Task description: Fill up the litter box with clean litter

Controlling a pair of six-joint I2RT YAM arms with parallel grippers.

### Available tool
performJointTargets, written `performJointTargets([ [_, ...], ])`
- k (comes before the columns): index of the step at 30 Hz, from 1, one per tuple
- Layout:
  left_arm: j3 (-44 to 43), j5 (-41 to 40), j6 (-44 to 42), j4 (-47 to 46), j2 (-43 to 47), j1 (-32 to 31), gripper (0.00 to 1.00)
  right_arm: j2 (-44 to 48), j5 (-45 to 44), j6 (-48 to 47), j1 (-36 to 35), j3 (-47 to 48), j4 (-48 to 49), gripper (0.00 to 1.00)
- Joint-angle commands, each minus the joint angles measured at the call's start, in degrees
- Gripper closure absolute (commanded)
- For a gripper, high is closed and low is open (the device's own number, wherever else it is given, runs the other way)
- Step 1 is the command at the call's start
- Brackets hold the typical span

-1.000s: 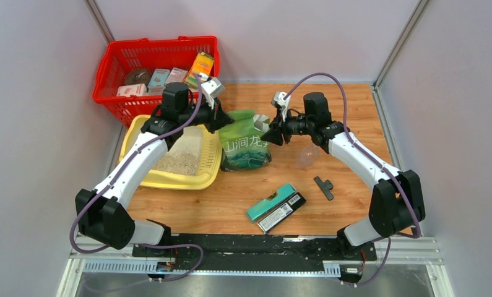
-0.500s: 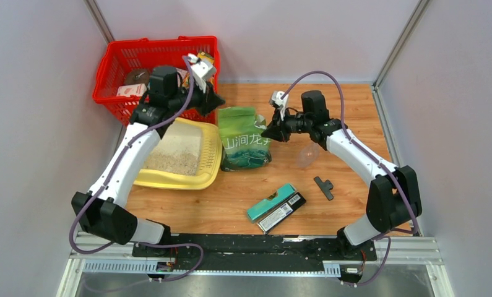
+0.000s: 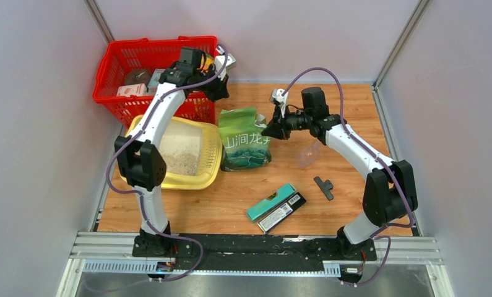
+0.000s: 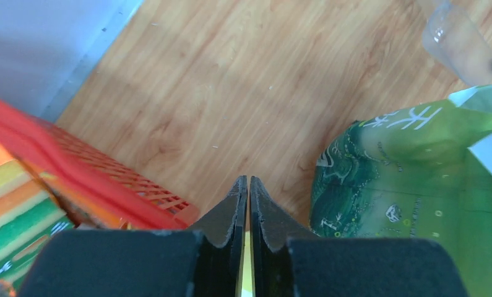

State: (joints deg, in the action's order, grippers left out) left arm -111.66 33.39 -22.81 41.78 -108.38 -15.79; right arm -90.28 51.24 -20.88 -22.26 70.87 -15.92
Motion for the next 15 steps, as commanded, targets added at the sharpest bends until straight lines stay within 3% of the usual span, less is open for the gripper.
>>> performJointTargets([
  [1,-7.7,4.0,-7.1,7.6,-3.9,-1.7,0.89,-0.6,6.1,1.6,0.3,1.8,6.2,0.89],
  [11,-6.9,13.1,-8.9,10.4,-7.0,-6.6,0.97,-1.7,6.1,4.2,0.5,3.4,7.5,0.88],
  [15,-4.4,17.1,-5.2,7.4,-6.5,-7.2,0.97,-1.7,5.4,4.5,0.5,3.2,7.7,0.88],
])
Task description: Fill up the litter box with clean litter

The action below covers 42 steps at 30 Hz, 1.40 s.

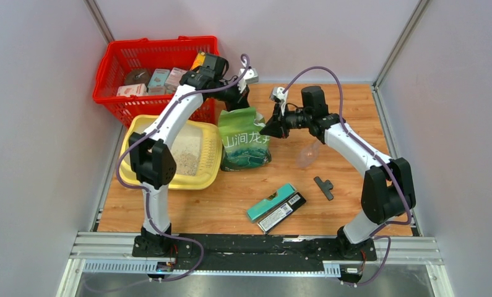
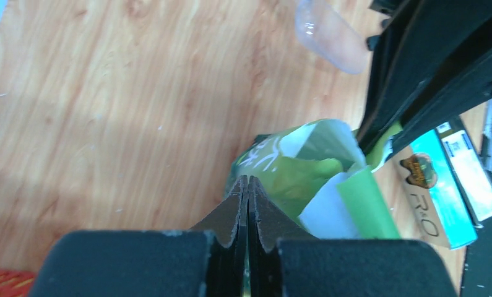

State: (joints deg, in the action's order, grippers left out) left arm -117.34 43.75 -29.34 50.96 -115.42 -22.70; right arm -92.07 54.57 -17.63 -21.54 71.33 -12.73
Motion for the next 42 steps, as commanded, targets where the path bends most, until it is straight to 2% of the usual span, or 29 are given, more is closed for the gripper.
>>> performJointTargets([
  [1,2.8,8.1,2.4,-2.9,0.6,-0.4,0.97,0.1,2.0,1.5,-0.3,2.8,4.4,0.88],
  [5,5.9,9.5,4.4,-6.1,1.3,-1.4,0.98,0.1,2.2,1.8,-0.3,2.8,4.0,0.88],
  [12,9.9,12.9,15.9,-17.4,1.6,-1.8,0.98,0.1,2.5,-0.5,-0.2,2.7,1.7,0.88],
  [15,10.9,13.4,18.3,-20.4,1.5,-2.2,0.98,0.1,2.6,-1.0,-0.1,2.8,1.6,0.88],
  [24,11.1,15.9,20.2,-20.7,1.1,-4.5,0.98,-0.2,2.0,-1.4,0.7,3.2,1.1,0.87],
  [37,12.3,14.9,20.9,-20.2,1.4,-4.8,0.98,-0.2,1.1,-4.2,1.2,2.8,0.1,0.84],
  [40,12.0,15.2,22.8,-21.6,1.2,-4.8,0.98,-0.4,0.8,-6.1,1.8,3.3,-1.1,0.80],
  [42,11.9,15.0,24.2,-22.7,1.0,-4.8,0.98,0.1,0.7,-7.2,2.1,3.9,-3.2,0.68],
])
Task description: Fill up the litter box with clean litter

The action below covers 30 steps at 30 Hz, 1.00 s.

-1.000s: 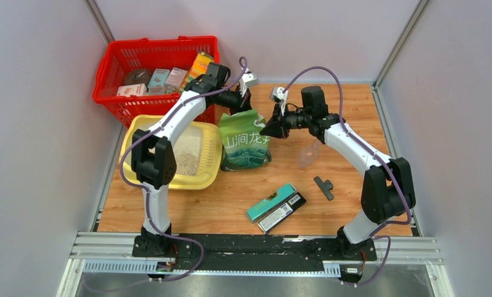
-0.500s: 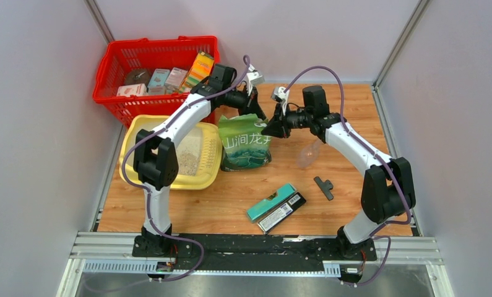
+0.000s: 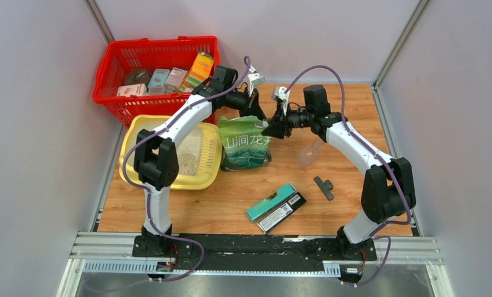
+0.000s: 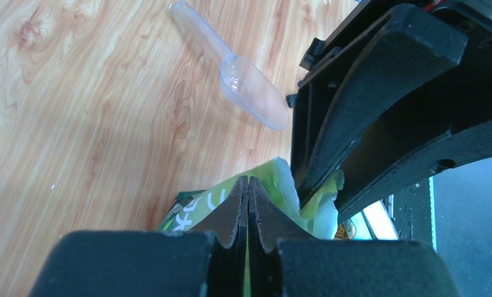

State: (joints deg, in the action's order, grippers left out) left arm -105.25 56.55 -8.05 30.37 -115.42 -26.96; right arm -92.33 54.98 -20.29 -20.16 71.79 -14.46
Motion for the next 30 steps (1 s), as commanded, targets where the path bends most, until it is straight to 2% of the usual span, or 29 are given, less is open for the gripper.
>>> performJointTargets([
  [1,-0.2,2.1,3.2,-2.3,1.1,-0.5,0.98,0.7,0.4,-5.4,1.2,3.6,-2.0,0.65],
  [4,-0.2,1.2,4.4,-3.7,1.1,-0.5,0.98,1.9,0.6,-8.3,2.1,4.1,-5.7,0.52],
  [12,-1.6,-0.5,5.1,-4.5,0.5,-0.4,0.97,2.6,0.3,-9.0,4.0,2.4,-7.3,0.52],
  [18,-1.5,-4.8,4.5,-4.5,2.3,0.9,0.96,2.2,1.0,-9.6,5.3,2.0,-6.3,0.43],
  [19,-1.6,-5.3,3.8,-4.0,2.8,1.6,0.96,1.9,1.4,-9.6,5.5,2.1,-6.0,0.38],
  [22,-2.1,-6.9,1.3,-0.3,3.0,2.4,0.96,0.7,2.8,-9.7,5.7,2.5,-4.4,0.35],
  [27,-3.7,-4.4,-1.6,5.3,1.5,2.9,0.96,-2.1,5.0,-9.8,5.8,4.6,-3.1,0.31],
  [30,-4.3,-2.2,0.1,5.7,0.5,2.3,0.96,-3.7,6.2,-9.8,5.8,5.4,-2.2,0.29],
])
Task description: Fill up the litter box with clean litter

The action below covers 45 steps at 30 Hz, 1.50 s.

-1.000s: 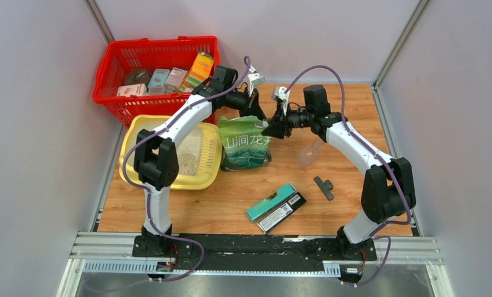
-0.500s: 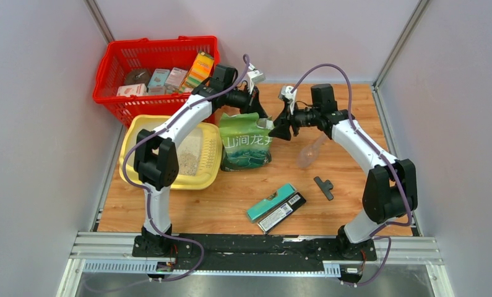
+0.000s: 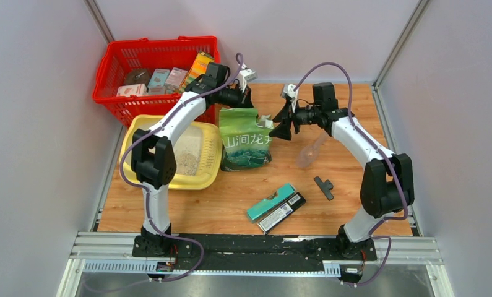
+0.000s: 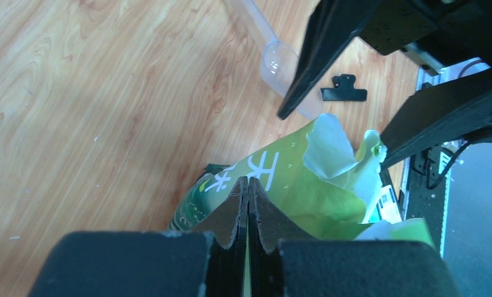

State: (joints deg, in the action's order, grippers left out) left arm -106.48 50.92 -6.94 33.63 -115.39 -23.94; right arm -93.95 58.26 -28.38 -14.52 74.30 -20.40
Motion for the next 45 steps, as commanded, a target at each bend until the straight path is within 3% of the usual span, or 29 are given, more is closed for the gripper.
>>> performJointTargets([
  [1,-3.2,3.9,-1.0,2.3,0.2,-0.8,0.96,-2.7,3.2,-1.7,0.2,3.2,4.0,0.29],
  [12,-4.9,5.8,1.2,1.3,-1.6,-2.1,0.97,-6.7,6.8,-1.0,0.7,7.2,5.7,0.29],
  [21,-6.4,5.0,1.6,1.5,-2.6,-2.0,0.98,-7.5,10.5,2.3,0.6,5.8,6.7,0.38],
  [27,-5.8,5.0,1.5,2.8,-2.3,-1.6,0.98,-6.9,9.6,17.3,-0.2,0.6,25.3,0.39],
  [38,-5.6,2.0,-1.5,5.7,-0.4,0.9,0.98,-7.0,9.4,21.8,-2.3,-3.1,31.8,0.41],
  [45,-6.7,1.6,-4.8,11.5,0.7,2.9,0.98,-6.5,8.2,28.0,-2.4,-6.0,39.6,0.49],
])
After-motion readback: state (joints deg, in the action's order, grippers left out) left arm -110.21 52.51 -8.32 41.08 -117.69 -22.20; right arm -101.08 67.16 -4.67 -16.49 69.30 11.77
